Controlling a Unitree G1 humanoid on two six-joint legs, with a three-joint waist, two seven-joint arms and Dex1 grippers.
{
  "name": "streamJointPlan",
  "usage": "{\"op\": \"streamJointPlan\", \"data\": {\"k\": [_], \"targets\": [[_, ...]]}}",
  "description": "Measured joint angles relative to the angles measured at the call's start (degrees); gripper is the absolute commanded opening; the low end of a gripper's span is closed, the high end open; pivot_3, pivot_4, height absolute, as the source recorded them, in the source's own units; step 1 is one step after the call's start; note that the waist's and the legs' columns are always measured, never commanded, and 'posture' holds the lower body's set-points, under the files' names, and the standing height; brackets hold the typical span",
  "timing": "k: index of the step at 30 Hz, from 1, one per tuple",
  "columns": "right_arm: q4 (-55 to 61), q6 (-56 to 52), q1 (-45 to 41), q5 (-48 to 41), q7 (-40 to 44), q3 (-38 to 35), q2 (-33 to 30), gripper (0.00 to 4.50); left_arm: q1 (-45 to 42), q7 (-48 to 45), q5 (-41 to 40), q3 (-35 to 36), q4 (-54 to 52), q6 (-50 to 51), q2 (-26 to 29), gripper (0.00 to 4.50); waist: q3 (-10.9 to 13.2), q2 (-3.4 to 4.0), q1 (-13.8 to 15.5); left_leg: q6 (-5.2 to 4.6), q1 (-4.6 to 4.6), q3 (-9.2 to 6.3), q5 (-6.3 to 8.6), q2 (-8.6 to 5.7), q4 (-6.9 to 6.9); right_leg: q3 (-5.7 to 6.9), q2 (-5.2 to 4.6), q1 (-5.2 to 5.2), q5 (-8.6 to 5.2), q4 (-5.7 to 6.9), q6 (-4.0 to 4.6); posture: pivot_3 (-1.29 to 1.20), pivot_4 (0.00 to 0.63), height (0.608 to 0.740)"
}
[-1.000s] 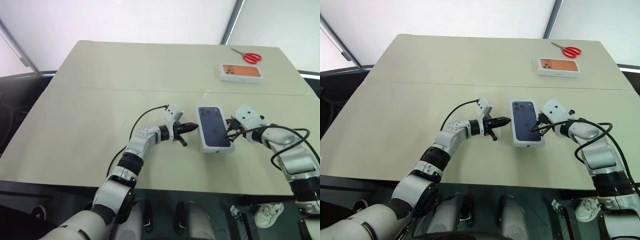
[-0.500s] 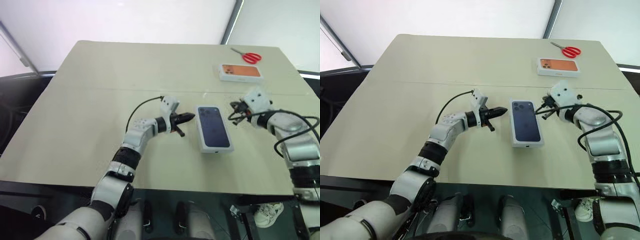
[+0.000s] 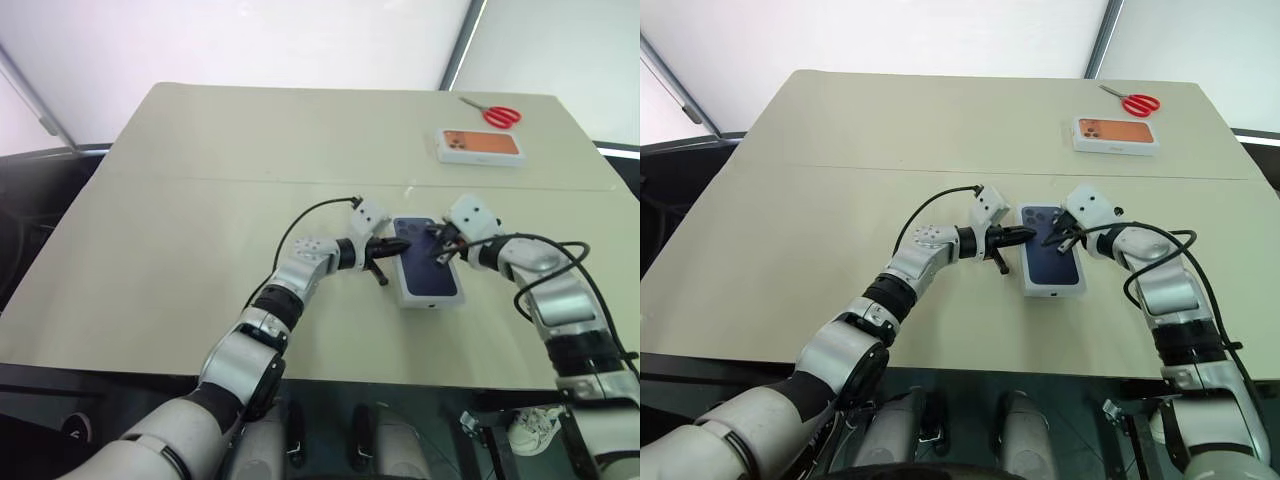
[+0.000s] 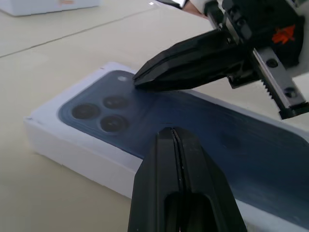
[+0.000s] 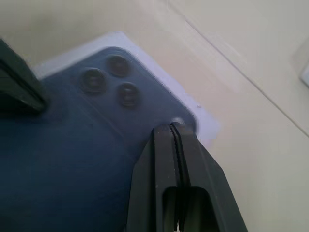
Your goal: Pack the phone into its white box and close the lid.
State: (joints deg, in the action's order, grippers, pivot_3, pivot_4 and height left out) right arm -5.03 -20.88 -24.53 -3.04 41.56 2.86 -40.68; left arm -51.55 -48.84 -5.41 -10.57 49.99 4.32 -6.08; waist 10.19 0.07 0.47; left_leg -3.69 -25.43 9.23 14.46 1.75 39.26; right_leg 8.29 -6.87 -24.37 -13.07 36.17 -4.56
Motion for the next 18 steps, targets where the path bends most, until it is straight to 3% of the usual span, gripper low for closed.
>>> {"op": "streamJointPlan", "data": {"k": [10,18], "targets": [[14.9,-9.5,11.3,-6.9,14.2,-2.4,-12.8,0.03,11.4,-13.0,-1.1,-4.5,-16.0,9.0,6.5,0.0,-0.2,-0.09,0.3,-0.18,0.05,-0.13,0.13,0.01,0.0,0.02,-0.19,0.11,-0.01,-0.07,0.03,0.0,0.15,0.738],[16.5,-14.1,11.1,-9.9,17.2,-2.8,-13.5,0.03,12.0,-10.3,-2.1,-3.2,-17.1,11.3,6.6,0.0,-0.7,-0.33,0.0,-0.38,0.07,-0.19,0.27,0.03,-0.02,0.06,-0.22,0.11,-0.07,-0.1,0.14,0.0,0.15,0.738]]}}
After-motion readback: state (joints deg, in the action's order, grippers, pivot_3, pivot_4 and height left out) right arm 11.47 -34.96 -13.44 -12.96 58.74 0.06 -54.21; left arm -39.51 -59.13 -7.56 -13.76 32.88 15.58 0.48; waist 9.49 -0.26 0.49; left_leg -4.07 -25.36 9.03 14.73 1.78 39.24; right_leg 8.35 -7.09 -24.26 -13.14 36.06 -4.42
